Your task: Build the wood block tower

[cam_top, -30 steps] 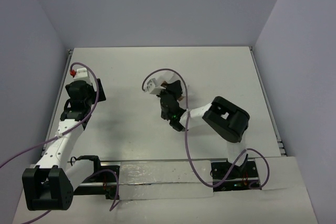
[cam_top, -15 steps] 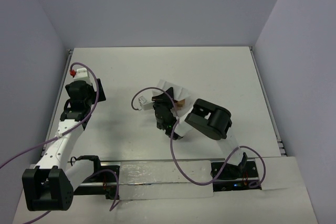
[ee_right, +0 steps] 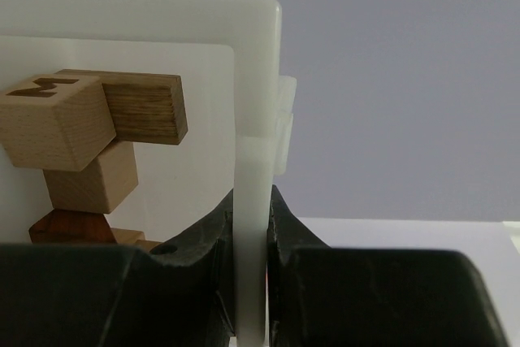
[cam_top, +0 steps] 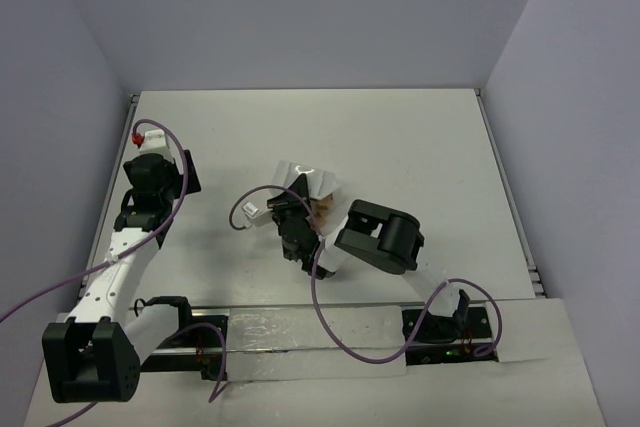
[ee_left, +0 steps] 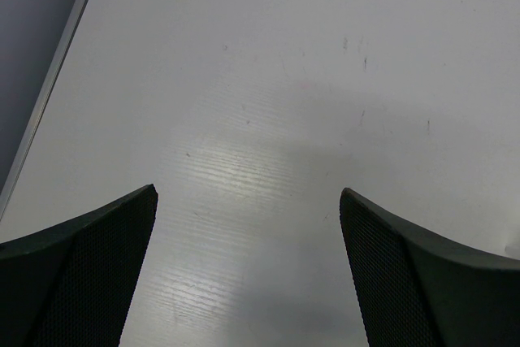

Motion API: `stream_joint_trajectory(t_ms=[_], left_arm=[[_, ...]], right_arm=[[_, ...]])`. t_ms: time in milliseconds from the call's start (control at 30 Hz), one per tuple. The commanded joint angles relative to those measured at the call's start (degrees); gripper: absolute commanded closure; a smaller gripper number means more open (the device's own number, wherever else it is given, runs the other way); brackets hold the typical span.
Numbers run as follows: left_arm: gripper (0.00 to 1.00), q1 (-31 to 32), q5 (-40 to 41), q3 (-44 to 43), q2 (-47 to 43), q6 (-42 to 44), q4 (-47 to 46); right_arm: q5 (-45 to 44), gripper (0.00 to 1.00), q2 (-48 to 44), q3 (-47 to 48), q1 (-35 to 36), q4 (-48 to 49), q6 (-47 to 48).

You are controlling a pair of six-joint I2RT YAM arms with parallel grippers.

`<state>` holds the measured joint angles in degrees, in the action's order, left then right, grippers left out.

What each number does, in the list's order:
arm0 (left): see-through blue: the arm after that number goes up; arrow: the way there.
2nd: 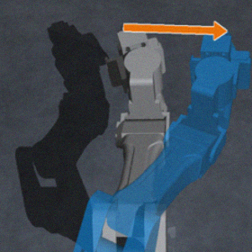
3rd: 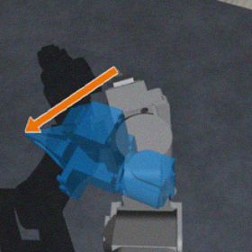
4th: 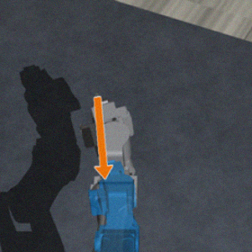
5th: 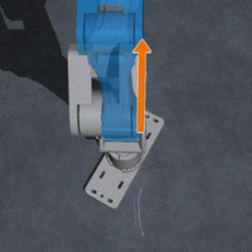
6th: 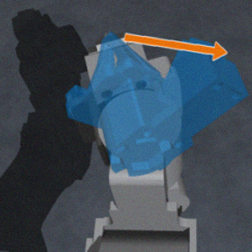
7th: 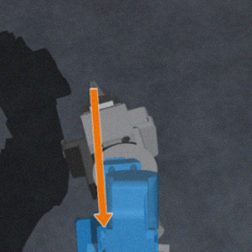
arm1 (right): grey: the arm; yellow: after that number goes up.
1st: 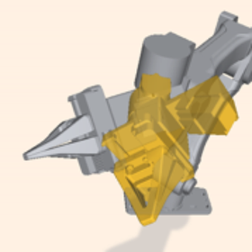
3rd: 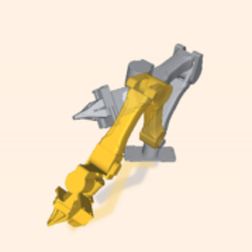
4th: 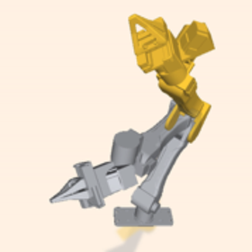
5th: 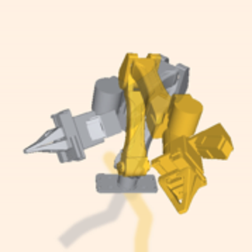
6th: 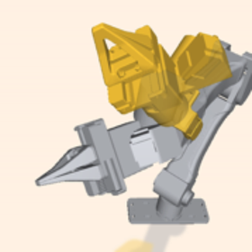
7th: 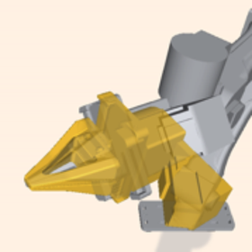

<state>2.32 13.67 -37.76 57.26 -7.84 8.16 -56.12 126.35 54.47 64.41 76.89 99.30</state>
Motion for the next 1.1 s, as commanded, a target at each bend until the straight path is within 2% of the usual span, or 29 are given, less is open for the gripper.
stream_joint_trajectory(t_ms=[0, 300, 600, 1067], left_arm=[[0.01, -0.47, -0.14, -0.5, -1.01, 0.19, -0.6], [0.01, -0.65, -0.64, -0.48, -1.38, 0.21, -0.87], [0.01, -0.65, -1.07, -0.39, -0.95, 0.37, -0.87], [0.01, -0.74, -0.98, -0.25, -1.14, 0.37, -1.04]], right_arm=[[1.23, 1.0, 3.62, 0.83, 1.01, 24.36, 6.38], [6.97, 1.0, 3.25, -2.46, -1.89, 24.36, 10.48], [17.26, 1.0, 3.38, -2.57, -2.39, 24.36, 17.44], [18.74, 1.0, 2.15, 3.34, -2.62, 24.36, 20.11]])
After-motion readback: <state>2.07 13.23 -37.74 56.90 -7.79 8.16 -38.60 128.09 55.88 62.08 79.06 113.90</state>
